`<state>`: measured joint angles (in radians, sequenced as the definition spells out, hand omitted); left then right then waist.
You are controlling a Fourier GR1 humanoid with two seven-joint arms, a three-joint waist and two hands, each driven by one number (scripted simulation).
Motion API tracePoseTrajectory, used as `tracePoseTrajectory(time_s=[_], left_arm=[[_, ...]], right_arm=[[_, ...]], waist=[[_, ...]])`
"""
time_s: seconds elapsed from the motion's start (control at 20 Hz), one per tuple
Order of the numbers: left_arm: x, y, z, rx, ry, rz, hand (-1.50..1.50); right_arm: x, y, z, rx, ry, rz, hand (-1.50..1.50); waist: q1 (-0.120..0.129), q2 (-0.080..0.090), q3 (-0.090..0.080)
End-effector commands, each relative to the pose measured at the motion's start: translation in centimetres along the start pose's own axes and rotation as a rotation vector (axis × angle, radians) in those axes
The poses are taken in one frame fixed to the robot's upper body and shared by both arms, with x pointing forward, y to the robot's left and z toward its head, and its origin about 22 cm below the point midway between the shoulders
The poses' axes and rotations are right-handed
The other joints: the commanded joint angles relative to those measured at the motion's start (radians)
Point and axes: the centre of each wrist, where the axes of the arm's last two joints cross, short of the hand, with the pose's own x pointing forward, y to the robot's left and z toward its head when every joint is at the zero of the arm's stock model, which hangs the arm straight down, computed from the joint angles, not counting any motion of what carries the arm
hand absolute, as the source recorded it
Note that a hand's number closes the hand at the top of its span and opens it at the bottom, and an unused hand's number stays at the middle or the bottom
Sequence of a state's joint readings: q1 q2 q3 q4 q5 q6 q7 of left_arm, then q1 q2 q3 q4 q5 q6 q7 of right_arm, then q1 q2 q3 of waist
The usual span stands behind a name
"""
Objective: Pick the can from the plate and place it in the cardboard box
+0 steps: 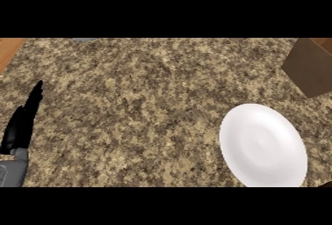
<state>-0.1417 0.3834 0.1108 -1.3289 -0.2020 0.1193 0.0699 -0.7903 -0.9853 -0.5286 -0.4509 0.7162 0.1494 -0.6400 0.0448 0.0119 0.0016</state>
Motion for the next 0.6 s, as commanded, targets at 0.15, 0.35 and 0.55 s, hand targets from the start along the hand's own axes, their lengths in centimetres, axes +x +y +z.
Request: tracePoseTrajectory(time_s=[0.15, 0.35, 0.55], left_arm=[[-0.4, -1.9, 0.6, -0.008, -0.022, -0.011, 0.0], [-0.1, -2.8, -0.1, 0.001, -0.023, 0.006, 0.0], [0.6, -0.7, 0.1, -0.026, -0.016, 0.017, 0.0]], right_arm=[[3.8, 1.7, -4.4, 0.036, 0.065, -0.13, 1.5], [4.9, 5.5, -5.6, 0.067, 0.095, -0.169, 1.5], [5.8, 6.7, -6.3, 0.089, 0.119, -0.168, 1.5]], waist=[[0.013, 0.006, 0.0], [0.006, 0.007, 0.001], [0.029, 0.011, 0.002]])
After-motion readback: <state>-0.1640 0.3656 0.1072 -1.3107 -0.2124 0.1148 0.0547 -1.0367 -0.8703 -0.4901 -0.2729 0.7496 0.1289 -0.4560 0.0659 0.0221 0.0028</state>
